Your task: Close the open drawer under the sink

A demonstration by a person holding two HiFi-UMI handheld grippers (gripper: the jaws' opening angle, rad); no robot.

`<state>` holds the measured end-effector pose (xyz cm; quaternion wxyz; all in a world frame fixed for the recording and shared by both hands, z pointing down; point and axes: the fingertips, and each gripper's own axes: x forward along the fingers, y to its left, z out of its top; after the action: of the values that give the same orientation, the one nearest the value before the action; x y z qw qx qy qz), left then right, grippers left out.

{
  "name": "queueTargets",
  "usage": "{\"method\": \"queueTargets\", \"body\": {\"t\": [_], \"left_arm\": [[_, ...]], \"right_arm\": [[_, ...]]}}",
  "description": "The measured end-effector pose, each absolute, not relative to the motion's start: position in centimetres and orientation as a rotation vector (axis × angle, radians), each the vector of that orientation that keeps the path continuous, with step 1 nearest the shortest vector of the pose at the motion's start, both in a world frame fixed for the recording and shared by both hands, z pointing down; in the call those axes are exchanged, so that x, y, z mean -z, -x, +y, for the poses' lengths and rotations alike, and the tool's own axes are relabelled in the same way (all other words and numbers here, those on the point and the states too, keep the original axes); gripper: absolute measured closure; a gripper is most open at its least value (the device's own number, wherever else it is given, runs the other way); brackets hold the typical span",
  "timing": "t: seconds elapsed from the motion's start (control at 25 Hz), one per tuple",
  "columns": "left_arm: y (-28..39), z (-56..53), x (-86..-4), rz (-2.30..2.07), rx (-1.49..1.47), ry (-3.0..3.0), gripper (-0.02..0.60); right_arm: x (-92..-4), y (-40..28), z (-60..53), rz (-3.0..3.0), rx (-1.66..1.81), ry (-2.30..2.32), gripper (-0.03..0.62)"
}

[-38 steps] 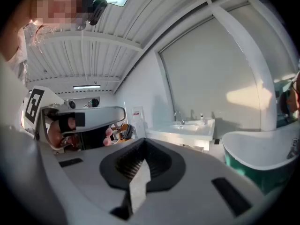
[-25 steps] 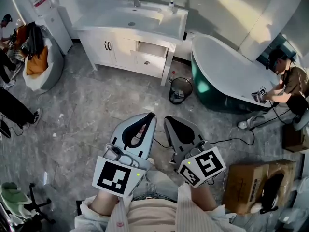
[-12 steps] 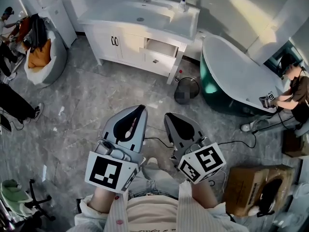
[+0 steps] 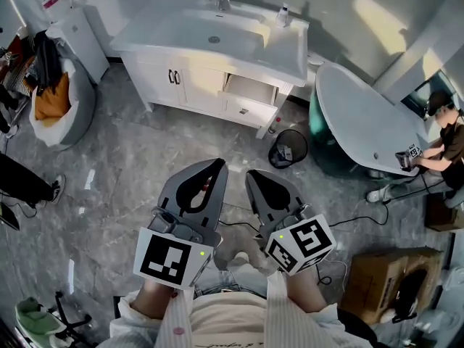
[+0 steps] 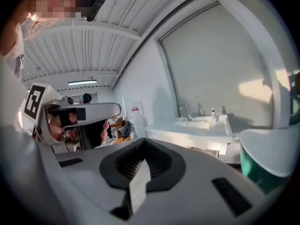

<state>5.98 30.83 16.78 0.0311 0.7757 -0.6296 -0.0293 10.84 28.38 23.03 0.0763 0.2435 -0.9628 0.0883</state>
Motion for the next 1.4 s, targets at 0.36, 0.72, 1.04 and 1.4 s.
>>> {"method": "queueTargets", "body": {"t": [0.36, 0.72, 1.04, 1.4], "left_arm": [[1.0, 25.9, -17.1, -1.855, 0.05, -2.47, 0.566], [4.4, 24.0, -18.3, -1.825, 0.046, -2.452, 0.566], [6.9, 21.4, -19.4, -1.88, -0.004, -2.414, 0.566], [8.7, 12.4, -19.7, -1.866, -0.028, -2.42, 0.566]], "right_arm": [[-23.7, -5.2, 23.2, -2.837, -0.275, -0.893, 0.585], [-25.4, -3.6, 20.8, -2.751, -0.304, -0.956, 0.585], [-27.3, -2.3, 16.2, -2.721, -0.319, -0.919, 0.585], [-27.5, -0.2, 7.9, -2.713, -0.328, -0.933, 0.585]]}}
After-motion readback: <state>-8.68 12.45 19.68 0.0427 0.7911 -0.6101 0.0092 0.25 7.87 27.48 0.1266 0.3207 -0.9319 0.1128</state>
